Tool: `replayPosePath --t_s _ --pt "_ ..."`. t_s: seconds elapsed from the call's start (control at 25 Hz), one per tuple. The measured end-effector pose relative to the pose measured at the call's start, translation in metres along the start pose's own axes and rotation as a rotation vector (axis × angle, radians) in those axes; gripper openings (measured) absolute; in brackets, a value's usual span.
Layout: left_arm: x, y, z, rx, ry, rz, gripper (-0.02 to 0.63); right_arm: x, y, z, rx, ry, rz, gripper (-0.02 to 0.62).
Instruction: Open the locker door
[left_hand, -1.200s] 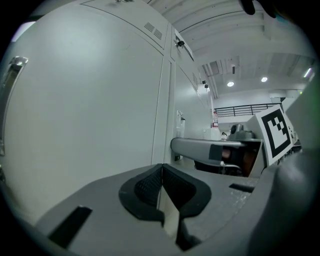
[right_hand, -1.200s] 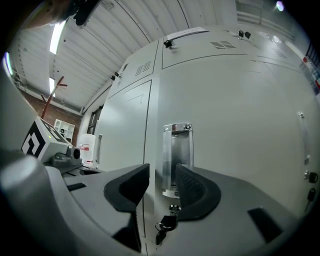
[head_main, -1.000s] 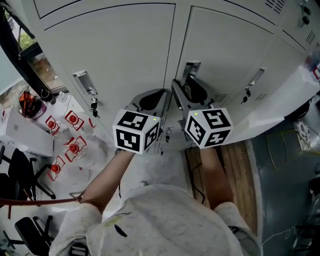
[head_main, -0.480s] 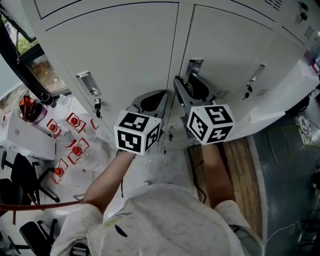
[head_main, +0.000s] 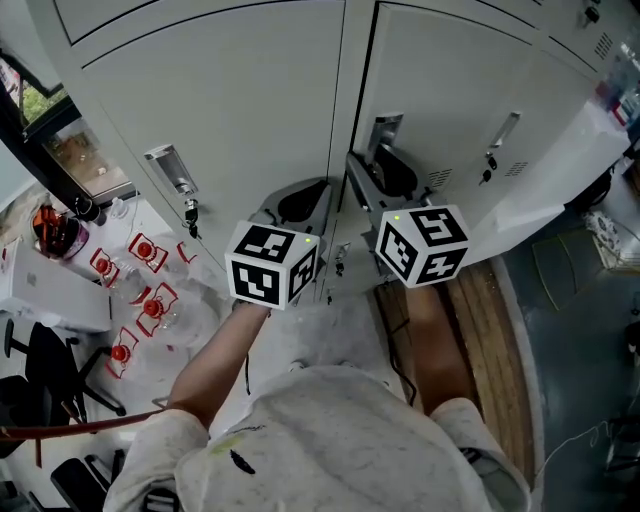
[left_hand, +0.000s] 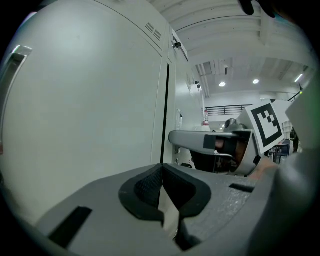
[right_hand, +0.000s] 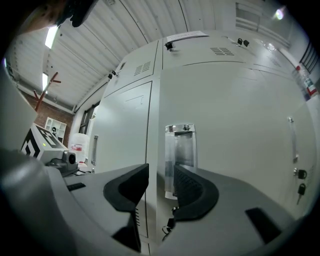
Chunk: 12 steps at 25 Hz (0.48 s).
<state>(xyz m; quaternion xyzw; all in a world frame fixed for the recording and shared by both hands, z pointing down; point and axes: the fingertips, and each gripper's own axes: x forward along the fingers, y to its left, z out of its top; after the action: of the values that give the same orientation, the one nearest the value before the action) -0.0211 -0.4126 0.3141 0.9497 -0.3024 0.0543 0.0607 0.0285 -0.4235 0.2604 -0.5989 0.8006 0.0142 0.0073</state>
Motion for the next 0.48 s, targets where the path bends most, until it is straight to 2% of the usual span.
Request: replayPosePath --t_s 0.48 --pt "-0.005 -0.017 -0.003 -0.015 -0.006 -0.086 0.008 -0.028 0.006 0.001 -0.005 0.01 -0.055 0.163"
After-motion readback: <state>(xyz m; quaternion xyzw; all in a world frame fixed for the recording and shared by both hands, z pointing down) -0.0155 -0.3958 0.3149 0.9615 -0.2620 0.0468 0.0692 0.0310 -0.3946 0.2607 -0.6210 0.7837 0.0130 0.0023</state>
